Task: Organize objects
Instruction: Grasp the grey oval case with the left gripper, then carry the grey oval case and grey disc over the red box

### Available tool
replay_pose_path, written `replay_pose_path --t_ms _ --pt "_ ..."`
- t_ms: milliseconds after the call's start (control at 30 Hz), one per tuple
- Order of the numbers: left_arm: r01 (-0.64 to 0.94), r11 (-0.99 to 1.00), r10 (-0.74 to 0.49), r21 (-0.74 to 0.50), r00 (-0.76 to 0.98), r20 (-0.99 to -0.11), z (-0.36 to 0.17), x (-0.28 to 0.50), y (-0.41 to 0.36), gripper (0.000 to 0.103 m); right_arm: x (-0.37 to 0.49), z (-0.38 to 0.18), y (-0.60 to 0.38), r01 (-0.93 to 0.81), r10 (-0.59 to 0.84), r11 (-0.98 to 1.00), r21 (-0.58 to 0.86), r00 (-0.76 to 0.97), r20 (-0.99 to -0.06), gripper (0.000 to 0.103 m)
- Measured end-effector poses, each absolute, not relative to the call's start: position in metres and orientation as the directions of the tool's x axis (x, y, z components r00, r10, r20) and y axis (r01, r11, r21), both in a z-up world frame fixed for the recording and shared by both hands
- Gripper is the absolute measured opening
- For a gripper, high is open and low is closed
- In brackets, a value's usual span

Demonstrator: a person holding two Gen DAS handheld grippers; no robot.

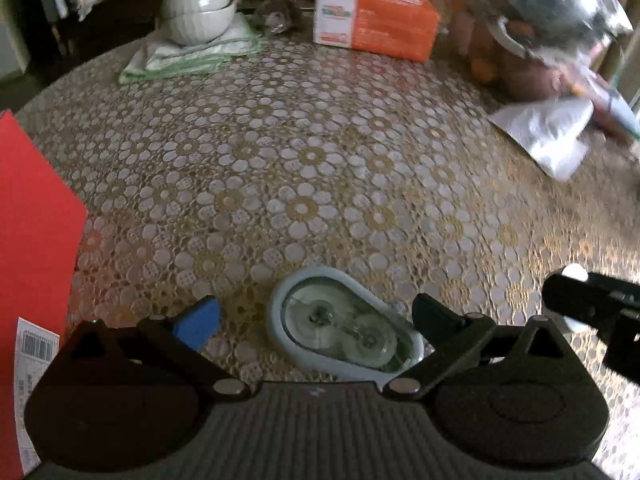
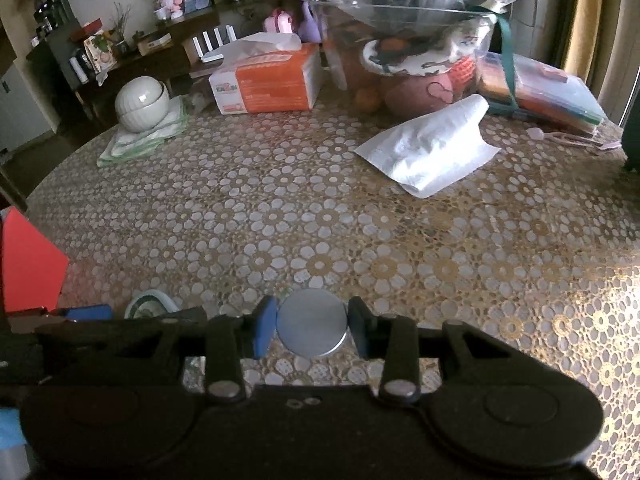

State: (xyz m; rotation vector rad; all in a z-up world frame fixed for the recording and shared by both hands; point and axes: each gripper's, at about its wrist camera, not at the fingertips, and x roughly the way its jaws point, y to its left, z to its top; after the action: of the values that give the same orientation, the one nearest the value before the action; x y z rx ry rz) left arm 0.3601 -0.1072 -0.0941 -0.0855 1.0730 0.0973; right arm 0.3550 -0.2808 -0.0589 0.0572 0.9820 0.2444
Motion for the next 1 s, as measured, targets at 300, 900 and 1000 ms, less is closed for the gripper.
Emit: replay_pose_path --t_ms 300,900,1000 --pt "0.009 1.000 0.000 0.005 0.493 -0.870 -0.089 0.341 -0.098 0.085 0.338 -0.063 -0.301 -0.172 0.211 0.975 0.139 0.532 -0.820 0.039" --pt "-0.003 1.000 0.009 0.009 0.500 -0.866 -0.084 0.349 -0.103 0.047 0.334 -0.071 -0.298 -0.189 0.222 0.972 0.143 0.513 -0.829 0.039" --pt "-0.007 1.000 0.007 0.004 0.499 -0.866 -0.082 0.346 -0.102 0.046 0.331 -0.070 -0.297 -0.187 0.220 0.972 0.142 0.511 -0.831 0.039"
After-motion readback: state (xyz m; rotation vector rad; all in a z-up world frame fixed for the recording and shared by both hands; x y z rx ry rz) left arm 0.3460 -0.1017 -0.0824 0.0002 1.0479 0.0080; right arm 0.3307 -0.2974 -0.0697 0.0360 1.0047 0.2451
